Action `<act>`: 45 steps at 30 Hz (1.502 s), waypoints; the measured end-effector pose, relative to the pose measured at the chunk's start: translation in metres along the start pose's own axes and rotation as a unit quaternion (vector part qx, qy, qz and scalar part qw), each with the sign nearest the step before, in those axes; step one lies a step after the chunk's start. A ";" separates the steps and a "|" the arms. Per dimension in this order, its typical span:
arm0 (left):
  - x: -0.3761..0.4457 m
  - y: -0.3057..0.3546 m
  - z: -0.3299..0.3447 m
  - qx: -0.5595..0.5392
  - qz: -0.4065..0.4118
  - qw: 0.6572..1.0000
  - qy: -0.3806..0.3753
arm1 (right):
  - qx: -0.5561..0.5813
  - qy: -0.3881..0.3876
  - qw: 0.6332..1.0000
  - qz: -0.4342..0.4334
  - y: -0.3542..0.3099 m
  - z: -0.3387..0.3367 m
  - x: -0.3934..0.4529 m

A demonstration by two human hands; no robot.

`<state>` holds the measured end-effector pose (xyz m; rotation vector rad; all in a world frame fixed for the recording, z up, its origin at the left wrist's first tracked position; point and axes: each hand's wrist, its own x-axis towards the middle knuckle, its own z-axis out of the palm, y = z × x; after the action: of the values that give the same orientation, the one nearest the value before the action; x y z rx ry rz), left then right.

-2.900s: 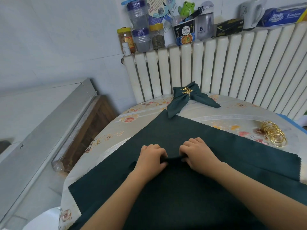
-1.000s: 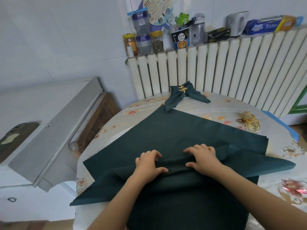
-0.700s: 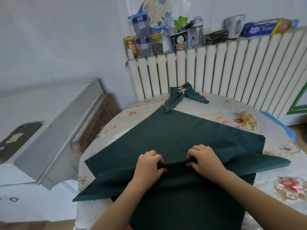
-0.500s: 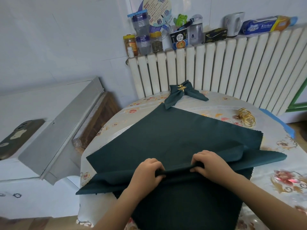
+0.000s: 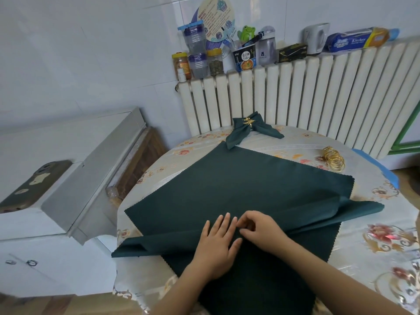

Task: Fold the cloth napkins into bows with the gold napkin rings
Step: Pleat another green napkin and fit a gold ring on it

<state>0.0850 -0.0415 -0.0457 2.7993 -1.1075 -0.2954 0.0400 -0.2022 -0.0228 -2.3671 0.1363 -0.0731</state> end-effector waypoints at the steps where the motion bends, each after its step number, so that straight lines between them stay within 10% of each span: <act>1: 0.000 -0.002 0.000 -0.013 -0.004 1.000 0.001 | 0.037 0.003 0.999 0.027 -0.005 0.006 0.001; 7: -0.002 -0.035 -0.001 -0.097 -0.065 0.988 0.099 | -0.004 0.020 0.998 0.053 -0.016 0.026 0.003; 30: -0.016 -0.057 -0.052 -0.022 -0.135 0.990 0.038 | -0.168 -0.074 0.978 0.097 -0.043 0.037 0.007; 45: -0.026 -0.026 -0.056 -0.265 -0.114 0.957 -0.035 | -0.051 -0.101 0.990 0.086 -0.038 0.016 -0.002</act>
<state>0.0961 -0.0021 0.0080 2.4349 -0.5933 -0.6141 0.0428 -0.1636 -0.0080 -2.4379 0.2495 0.2603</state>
